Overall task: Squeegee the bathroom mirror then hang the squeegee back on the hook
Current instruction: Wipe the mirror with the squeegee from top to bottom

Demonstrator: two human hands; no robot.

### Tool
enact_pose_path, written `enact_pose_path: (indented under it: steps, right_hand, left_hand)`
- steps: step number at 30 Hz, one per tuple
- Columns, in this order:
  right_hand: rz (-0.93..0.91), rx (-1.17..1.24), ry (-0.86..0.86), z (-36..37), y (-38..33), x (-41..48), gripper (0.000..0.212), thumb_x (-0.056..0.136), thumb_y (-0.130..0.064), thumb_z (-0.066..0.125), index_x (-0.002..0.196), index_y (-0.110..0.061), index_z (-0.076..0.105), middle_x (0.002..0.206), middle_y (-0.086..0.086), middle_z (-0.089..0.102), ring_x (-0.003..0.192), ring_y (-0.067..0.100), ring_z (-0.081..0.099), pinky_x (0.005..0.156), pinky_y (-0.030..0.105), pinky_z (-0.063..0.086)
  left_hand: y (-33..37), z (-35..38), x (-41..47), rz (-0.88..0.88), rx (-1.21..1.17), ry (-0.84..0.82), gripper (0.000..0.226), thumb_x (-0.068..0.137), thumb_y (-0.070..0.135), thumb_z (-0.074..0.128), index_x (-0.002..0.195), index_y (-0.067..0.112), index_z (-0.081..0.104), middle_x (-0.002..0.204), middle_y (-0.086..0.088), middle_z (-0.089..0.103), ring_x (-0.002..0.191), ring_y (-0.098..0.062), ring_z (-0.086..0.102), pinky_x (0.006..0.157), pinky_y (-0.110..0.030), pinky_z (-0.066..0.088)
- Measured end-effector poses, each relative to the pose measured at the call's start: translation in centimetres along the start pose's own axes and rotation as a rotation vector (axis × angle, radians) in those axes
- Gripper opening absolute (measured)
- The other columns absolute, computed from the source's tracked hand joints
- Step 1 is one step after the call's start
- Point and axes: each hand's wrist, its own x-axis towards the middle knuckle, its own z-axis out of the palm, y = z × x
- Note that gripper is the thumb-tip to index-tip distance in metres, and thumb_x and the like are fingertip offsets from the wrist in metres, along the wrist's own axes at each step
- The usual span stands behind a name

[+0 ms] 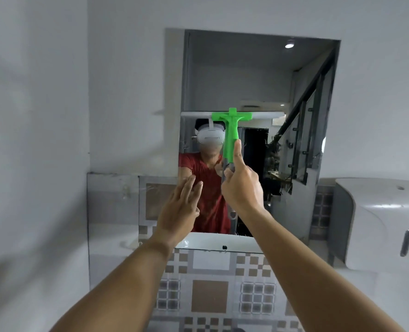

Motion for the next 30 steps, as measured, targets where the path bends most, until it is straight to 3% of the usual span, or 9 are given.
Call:
enact_pose_path:
  steps: [4,7,11,16,20,24,27,30]
  right_hand:
    - [-0.127,-0.229,-0.062,-1.9,0.6,-0.2,0.092,0.091,-0.007,0.052,0.157,-0.047,0.003,0.103,-0.001,0.057,0.083,0.026,0.062,0.051,0.032,0.044]
    - [-0.156,-0.365,-0.072,-3.7,1.3,0.7,0.086,0.097,-0.013,0.052,0.158,-0.047,0.001,0.094,0.001,0.051,0.069,0.019,0.053,0.050,0.029,0.038]
    - [-0.200,-0.540,-0.066,-6.9,2.7,1.9,0.082,0.099,-0.012,0.044,0.157,-0.051,0.002,0.091,0.004,0.048,0.072,0.022,0.049,0.054,0.033,0.040]
    - [-0.239,-0.712,-0.069,-10.2,5.4,2.8,0.087,0.096,-0.006,0.040,0.156,-0.053,-0.002,0.097,0.006,0.054,0.085,0.028,0.061,0.061,0.038,0.050]
    - [-0.192,-0.724,-0.075,-12.2,7.2,2.9,0.091,0.095,-0.005,0.045,0.154,-0.056,-0.001,0.095,0.006,0.054,0.077,0.024,0.055,0.059,0.037,0.048]
    - [-0.107,-0.712,-0.075,-13.6,8.6,2.3,0.093,0.094,-0.005,0.048,0.155,-0.055,-0.001,0.090,0.003,0.051,0.068,0.017,0.051,0.056,0.035,0.049]
    - [-0.060,-0.664,-0.093,-13.8,9.4,1.6,0.095,0.093,-0.003,0.048,0.155,-0.055,-0.001,0.091,0.004,0.053,0.068,0.019,0.054,0.054,0.032,0.048]
    - [-0.026,-0.617,-0.089,-13.5,9.7,0.9,0.095,0.091,-0.004,0.049,0.156,-0.053,-0.001,0.091,0.004,0.053,0.071,0.022,0.056,0.054,0.032,0.046]
  left_hand:
    - [0.2,1.2,-0.4,-0.020,-0.035,-0.006,0.087,0.084,0.018,0.078,0.157,0.010,0.030,0.161,-0.019,0.031,0.149,-0.038,0.030,0.107,-0.047,0.050]
    - [-0.3,1.5,-0.1,-0.007,0.016,-0.053,0.086,0.090,0.024,0.071,0.159,0.010,0.021,0.164,-0.018,0.024,0.152,-0.037,0.020,0.113,-0.046,0.044]
    - [-1.2,2.2,-0.1,0.054,0.090,-0.132,0.079,0.099,0.029,0.055,0.159,0.010,0.007,0.168,-0.015,0.013,0.155,-0.036,0.006,0.115,-0.046,0.041]
    - [-0.2,0.8,-0.4,-0.016,0.005,-0.101,0.081,0.088,0.021,0.072,0.157,0.010,0.030,0.164,-0.018,0.026,0.150,-0.036,0.026,0.093,-0.041,0.060]
    - [-0.1,0.3,-0.3,-0.009,-0.008,-0.087,0.081,0.084,0.015,0.076,0.155,0.009,0.035,0.160,-0.019,0.034,0.147,-0.038,0.033,0.089,-0.045,0.061]
    - [-0.2,0.0,-0.3,0.002,0.005,-0.107,0.080,0.087,0.006,0.066,0.158,0.010,0.028,0.164,-0.018,0.026,0.149,-0.038,0.028,0.090,-0.045,0.061]
    - [-0.1,0.0,-0.4,-0.002,-0.007,-0.119,0.086,0.088,0.004,0.068,0.160,0.012,0.021,0.166,-0.017,0.020,0.151,-0.037,0.025,0.093,-0.042,0.060]
    - [0.2,-0.1,-0.5,-0.009,-0.012,-0.122,0.091,0.083,0.004,0.075,0.158,0.010,0.025,0.163,-0.018,0.026,0.148,-0.038,0.031,0.087,-0.043,0.062]
